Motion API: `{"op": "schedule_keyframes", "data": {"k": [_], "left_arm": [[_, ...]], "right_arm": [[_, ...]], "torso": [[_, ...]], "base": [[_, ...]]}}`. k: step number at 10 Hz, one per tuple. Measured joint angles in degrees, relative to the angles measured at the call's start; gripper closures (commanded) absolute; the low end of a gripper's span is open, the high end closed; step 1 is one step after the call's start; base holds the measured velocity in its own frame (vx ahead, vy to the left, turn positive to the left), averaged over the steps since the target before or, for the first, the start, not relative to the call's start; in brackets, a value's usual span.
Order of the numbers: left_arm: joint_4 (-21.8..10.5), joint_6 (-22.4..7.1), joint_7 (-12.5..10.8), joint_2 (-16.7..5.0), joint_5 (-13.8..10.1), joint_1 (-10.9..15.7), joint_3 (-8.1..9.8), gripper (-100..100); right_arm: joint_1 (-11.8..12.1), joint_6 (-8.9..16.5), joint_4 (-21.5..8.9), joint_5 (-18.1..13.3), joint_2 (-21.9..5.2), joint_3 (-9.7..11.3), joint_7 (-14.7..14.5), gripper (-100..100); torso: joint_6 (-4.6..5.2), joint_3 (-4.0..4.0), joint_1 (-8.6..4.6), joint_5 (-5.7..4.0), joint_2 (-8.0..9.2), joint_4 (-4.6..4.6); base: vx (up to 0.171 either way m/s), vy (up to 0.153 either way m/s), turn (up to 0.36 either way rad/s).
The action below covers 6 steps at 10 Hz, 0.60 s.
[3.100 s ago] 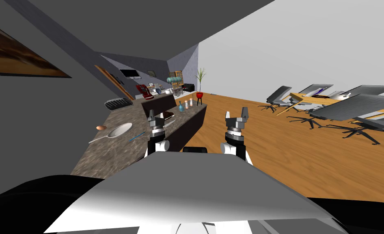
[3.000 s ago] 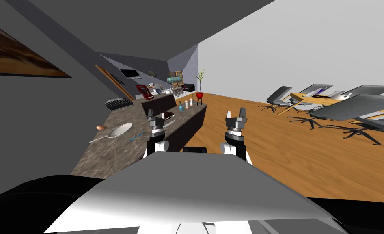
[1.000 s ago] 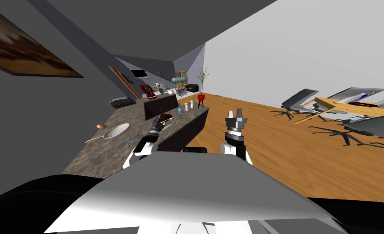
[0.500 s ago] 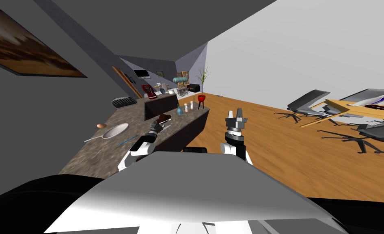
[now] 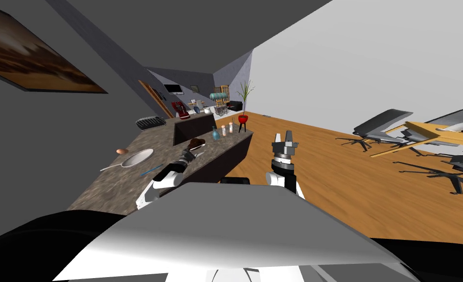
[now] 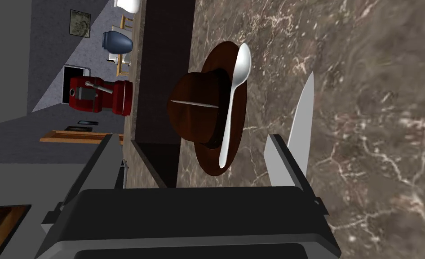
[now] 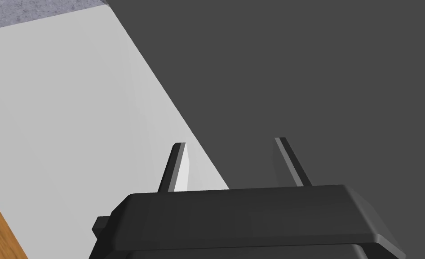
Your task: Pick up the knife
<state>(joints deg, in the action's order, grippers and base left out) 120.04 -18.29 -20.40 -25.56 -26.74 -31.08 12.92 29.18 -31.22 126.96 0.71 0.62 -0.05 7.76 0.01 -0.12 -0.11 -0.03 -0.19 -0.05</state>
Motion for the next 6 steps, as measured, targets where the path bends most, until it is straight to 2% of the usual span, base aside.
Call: {"op": "schedule_keyframes", "data": {"k": [2, 6], "left_arm": [[-0.9, -3.2, -1.2, -2.5, -2.5, -0.7, 1.27, -100], [-3.2, -8.4, -2.7, -5.5, -5.2, -0.4, 2.6, -100]], "right_arm": [[0.0, 0.0, 0.0, 0.0, 0.0, 0.0, 0.0, 0], [0.0, 0.0, 0.0, 0.0, 0.0, 0.0, 0.0, 0]], "torso": [[-0.01, -0.05, -0.07, -0.01, -0.09, -0.02], [0.0, -0.02, -0.01, 0.0, -0.04, -0.01]], "base": [[0.072, -0.058, 0.058], [0.052, -0.043, 0.04]]}}
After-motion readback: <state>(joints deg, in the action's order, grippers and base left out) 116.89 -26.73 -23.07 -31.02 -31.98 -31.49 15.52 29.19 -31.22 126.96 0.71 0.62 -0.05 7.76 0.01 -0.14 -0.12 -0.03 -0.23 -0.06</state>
